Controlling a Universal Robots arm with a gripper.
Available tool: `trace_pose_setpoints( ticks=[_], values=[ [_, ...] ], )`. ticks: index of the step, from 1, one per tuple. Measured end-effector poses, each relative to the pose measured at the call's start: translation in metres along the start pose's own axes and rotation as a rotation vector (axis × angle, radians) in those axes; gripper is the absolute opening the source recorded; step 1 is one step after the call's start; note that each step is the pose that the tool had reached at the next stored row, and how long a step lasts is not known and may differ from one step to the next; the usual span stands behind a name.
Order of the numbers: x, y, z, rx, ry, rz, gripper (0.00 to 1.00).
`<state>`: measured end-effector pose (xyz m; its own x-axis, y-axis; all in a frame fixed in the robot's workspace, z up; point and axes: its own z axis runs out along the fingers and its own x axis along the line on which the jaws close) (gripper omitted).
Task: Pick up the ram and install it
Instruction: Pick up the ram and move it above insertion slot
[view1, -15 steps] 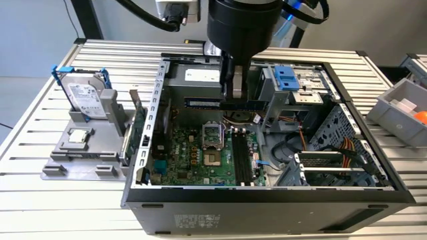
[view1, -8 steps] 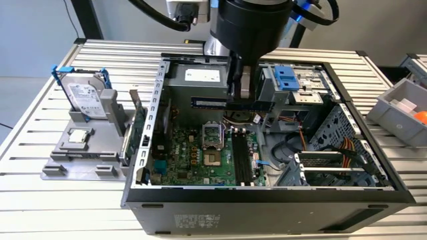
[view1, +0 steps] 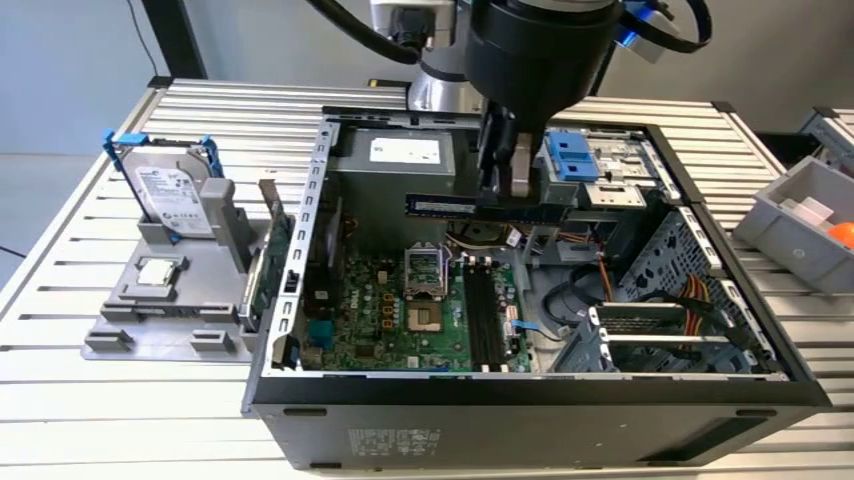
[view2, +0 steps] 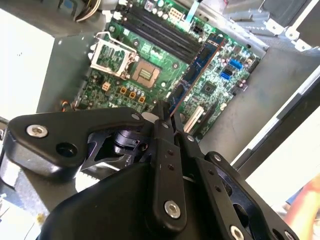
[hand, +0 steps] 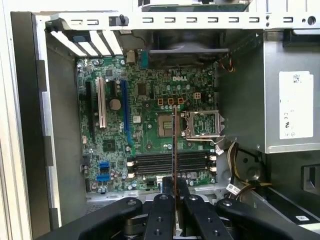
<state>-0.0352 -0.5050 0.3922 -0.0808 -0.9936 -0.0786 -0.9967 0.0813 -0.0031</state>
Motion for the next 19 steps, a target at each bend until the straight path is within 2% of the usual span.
trace_pose_setpoints(
  ticks=[5, 8, 19],
  values=[
    [-0.0011, -0.013, 0.0001, 0.0, 0.0, 0.001, 0.0],
    [-0.0018, -0.0188, 0.0002, 0.0, 0.0, 0.001, 0.0],
    [-0.0127, -0.0278, 0.0011, 0.0003, 0.0001, 0.004, 0.0]
  ],
)
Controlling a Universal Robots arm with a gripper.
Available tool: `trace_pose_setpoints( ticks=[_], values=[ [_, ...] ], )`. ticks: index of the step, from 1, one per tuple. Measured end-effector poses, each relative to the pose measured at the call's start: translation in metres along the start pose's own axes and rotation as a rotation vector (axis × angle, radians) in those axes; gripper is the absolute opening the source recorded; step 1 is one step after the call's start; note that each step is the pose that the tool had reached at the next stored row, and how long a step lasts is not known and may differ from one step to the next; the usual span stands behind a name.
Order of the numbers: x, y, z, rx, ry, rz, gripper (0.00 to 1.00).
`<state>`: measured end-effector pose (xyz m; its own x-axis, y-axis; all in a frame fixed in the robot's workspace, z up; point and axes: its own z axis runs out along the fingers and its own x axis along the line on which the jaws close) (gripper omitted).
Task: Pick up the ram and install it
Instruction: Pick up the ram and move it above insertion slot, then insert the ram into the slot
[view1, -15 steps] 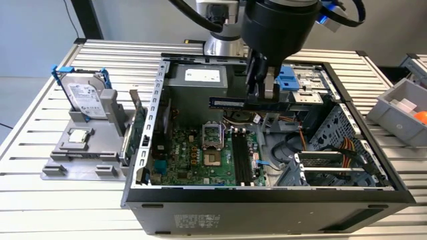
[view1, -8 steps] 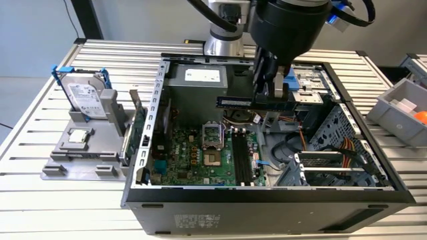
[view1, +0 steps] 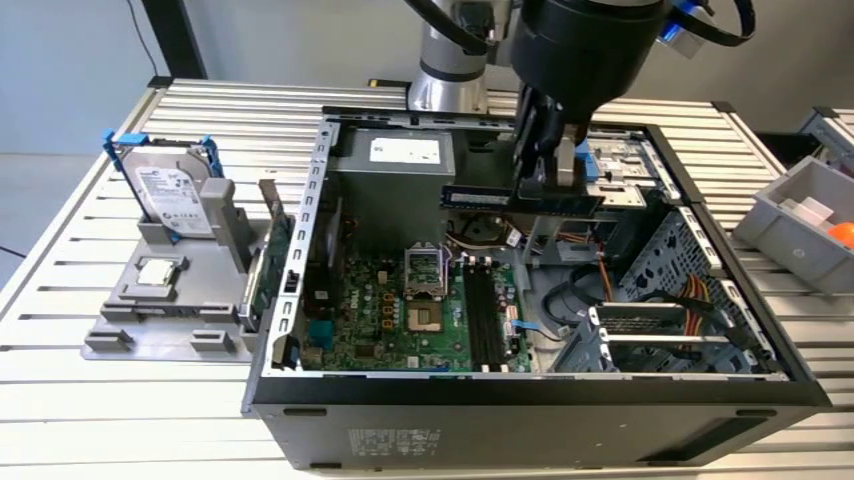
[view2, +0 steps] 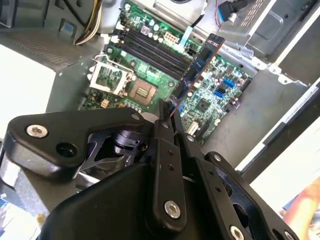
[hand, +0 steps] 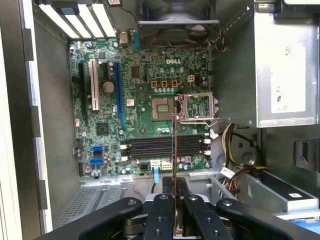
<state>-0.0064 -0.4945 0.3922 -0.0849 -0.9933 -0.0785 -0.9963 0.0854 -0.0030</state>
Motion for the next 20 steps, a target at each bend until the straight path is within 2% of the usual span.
trace_pose_setpoints(
  ticks=[14, 20],
  values=[
    [-0.0166, -0.0089, 0.0014, 0.0013, 0.0, 0.017, 0.0],
    [-0.0178, -0.0137, 0.0015, 0.0011, -0.0002, 0.019, 0.0]
  ],
)
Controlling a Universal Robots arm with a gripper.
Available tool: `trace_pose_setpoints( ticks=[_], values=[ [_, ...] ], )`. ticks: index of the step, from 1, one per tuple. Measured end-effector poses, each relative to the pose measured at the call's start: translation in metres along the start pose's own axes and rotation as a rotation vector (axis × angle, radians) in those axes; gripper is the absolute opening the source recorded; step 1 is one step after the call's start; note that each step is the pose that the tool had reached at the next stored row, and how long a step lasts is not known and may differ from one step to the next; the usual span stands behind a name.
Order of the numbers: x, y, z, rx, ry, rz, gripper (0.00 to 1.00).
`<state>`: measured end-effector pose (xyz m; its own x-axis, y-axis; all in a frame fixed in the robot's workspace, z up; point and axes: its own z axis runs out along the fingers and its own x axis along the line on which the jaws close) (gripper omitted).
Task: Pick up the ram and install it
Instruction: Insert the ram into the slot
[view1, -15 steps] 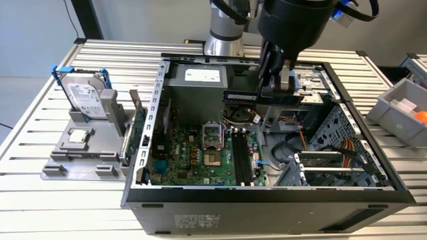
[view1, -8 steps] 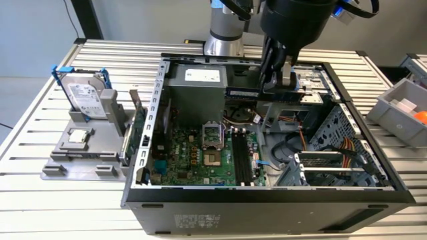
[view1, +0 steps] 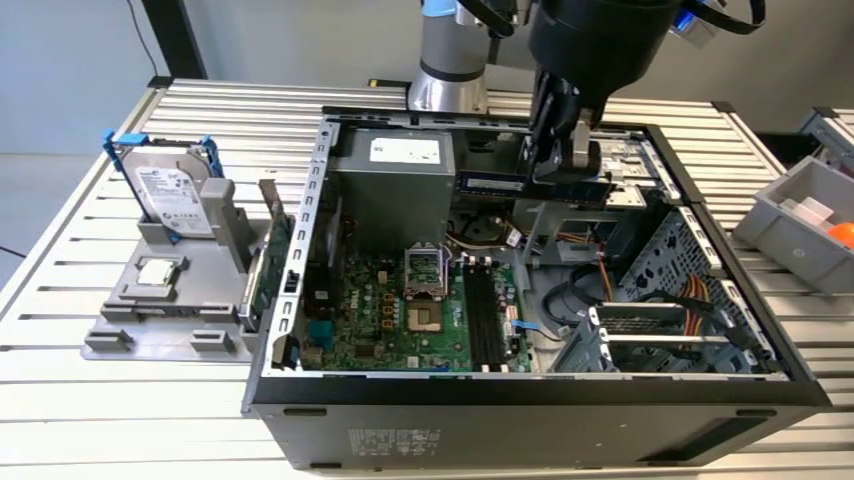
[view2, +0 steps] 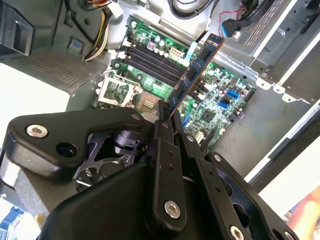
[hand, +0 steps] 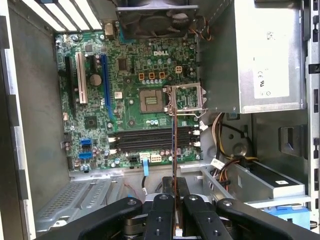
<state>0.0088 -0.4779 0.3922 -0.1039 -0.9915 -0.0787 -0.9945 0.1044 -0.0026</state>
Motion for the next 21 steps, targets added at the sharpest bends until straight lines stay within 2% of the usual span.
trace_pose_setpoints(
  ticks=[16, 21],
  values=[
    [-0.0001, -0.0006, 0.0, 0.0001, 0.0001, 0.002, 0.0],
    [0.0, -0.0006, 0.0, 0.0037, 0.0001, 0.046, 0.0]
  ],
)
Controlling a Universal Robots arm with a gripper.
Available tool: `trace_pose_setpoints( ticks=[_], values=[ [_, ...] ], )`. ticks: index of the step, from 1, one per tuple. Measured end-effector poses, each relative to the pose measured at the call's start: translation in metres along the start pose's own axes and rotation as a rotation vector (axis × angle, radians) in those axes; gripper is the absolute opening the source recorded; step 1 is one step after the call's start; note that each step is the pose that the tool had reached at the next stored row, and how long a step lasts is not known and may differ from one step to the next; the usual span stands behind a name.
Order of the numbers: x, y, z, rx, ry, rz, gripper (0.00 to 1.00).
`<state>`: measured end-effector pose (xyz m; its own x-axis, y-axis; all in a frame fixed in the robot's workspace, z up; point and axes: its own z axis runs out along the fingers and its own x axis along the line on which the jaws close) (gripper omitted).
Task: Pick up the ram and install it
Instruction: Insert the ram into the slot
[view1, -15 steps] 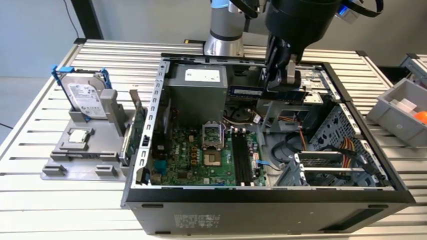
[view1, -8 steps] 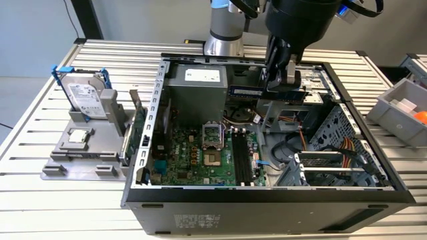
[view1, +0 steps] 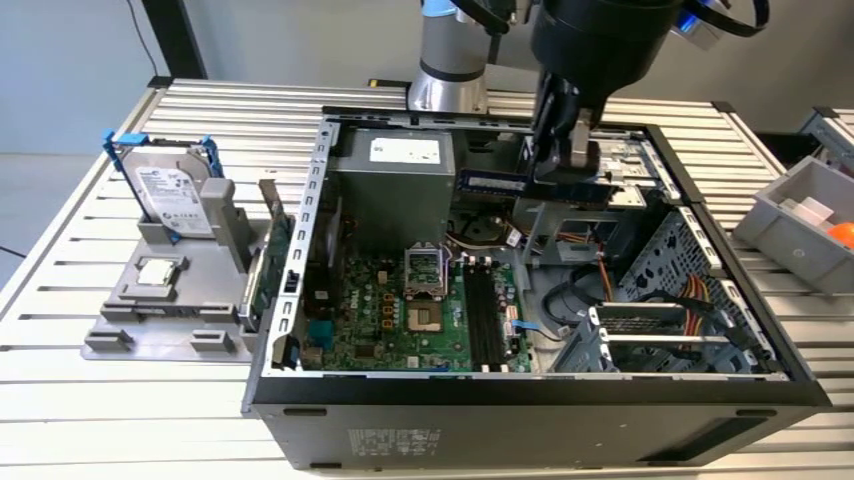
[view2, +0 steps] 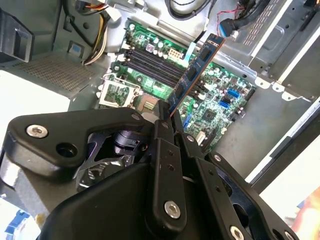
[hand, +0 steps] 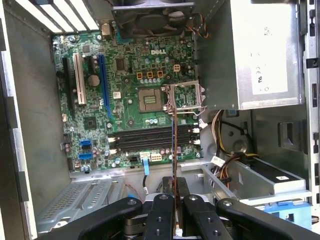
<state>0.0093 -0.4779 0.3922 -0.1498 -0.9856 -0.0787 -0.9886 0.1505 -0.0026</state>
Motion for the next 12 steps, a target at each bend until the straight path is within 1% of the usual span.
trace_pose_setpoints(
  ticks=[5, 12],
  values=[
    [0.0, 0.0, 0.0, 0.0042, 0.0002, 0.053, 0.0],
    [0.0001, -0.0001, 0.0001, 0.0081, 0.0003, 0.103, 0.0]
  ],
)
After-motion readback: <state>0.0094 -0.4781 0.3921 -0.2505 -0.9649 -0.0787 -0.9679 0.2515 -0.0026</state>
